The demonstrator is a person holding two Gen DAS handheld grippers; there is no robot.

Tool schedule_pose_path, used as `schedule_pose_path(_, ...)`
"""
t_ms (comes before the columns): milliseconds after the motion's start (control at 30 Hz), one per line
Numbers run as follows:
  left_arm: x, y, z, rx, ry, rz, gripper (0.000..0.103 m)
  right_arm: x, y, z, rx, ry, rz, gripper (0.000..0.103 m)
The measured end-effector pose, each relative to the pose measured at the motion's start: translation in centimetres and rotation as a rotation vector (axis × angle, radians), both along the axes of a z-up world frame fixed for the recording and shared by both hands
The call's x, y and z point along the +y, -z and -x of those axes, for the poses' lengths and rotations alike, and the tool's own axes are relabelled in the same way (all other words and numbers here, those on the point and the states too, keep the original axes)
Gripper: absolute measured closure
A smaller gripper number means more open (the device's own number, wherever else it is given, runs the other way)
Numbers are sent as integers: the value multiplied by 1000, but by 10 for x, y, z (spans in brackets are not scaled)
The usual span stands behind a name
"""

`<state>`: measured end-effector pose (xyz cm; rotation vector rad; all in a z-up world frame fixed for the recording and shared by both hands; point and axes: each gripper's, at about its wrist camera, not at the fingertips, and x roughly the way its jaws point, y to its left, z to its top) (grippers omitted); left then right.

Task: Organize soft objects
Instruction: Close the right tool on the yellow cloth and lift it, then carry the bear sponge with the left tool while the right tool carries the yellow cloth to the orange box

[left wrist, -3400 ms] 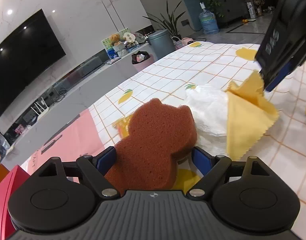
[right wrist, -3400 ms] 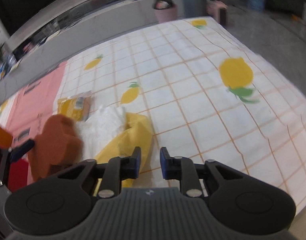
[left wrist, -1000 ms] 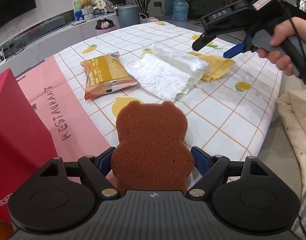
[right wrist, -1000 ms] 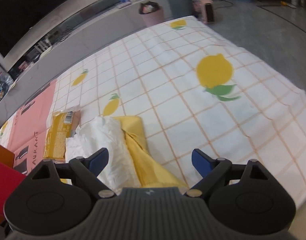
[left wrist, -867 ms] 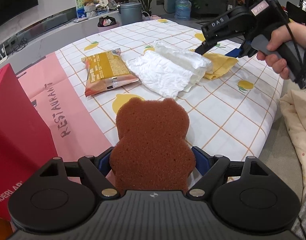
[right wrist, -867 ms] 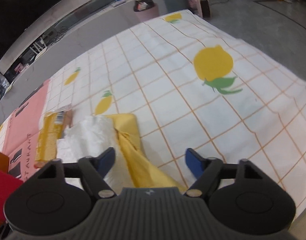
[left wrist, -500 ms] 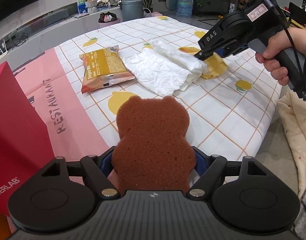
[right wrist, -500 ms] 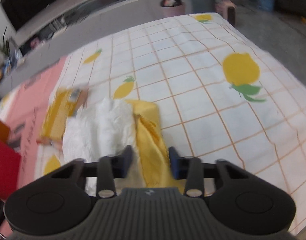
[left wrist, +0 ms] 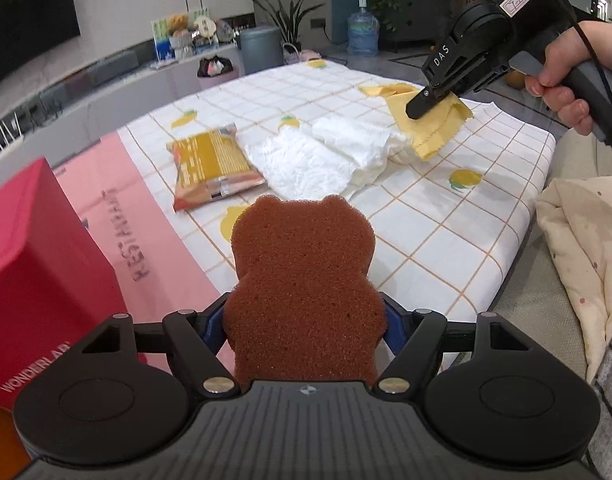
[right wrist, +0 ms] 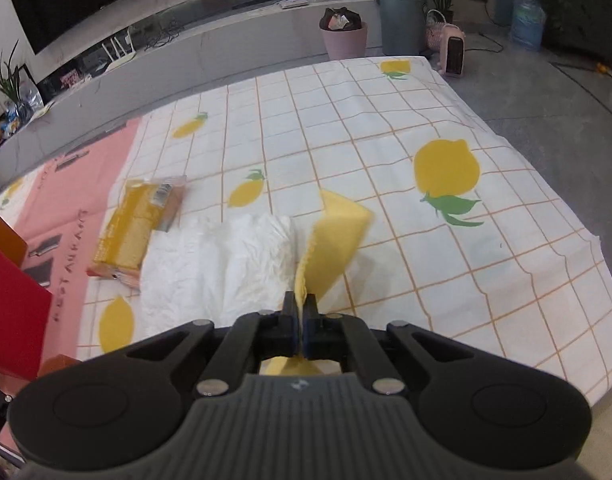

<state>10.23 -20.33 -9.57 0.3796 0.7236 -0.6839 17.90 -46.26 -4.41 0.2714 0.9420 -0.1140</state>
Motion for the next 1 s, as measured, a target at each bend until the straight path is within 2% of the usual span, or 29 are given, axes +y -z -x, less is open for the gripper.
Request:
schedule_pose_path(100, -1, -5, 2, -6, 10, 12, 19, 6, -11, 11, -33, 4, -8, 103)
schedule_pose_path(267, -3, -17, 15, -64, -14, 14, 19, 17, -31, 26, -103, -26, -13, 103)
schedule_pose_path(467, 1, -38, 31, -118, -6, -1, 19, 18, -48, 44, -184, -40, -77, 103)
schedule_pose_path(667, 12, -61, 40, -158, -22, -9, 19, 28, -62, 52, -232, -55, -84, 103)
schedule_pose_path(833, 28, -83, 32, -169, -68, 26, 19, 44, -67, 52, -247, -53, -89, 103)
schedule_pose_path(900, 36, -93, 26, -184, -92, 28, 19, 56, -72, 51, -272, -38, -68, 103)
schedule_pose_path(1000, 55, -107, 15, -207, -130, 21, 19, 77, -93, 59, -393, 34, 17, 103)
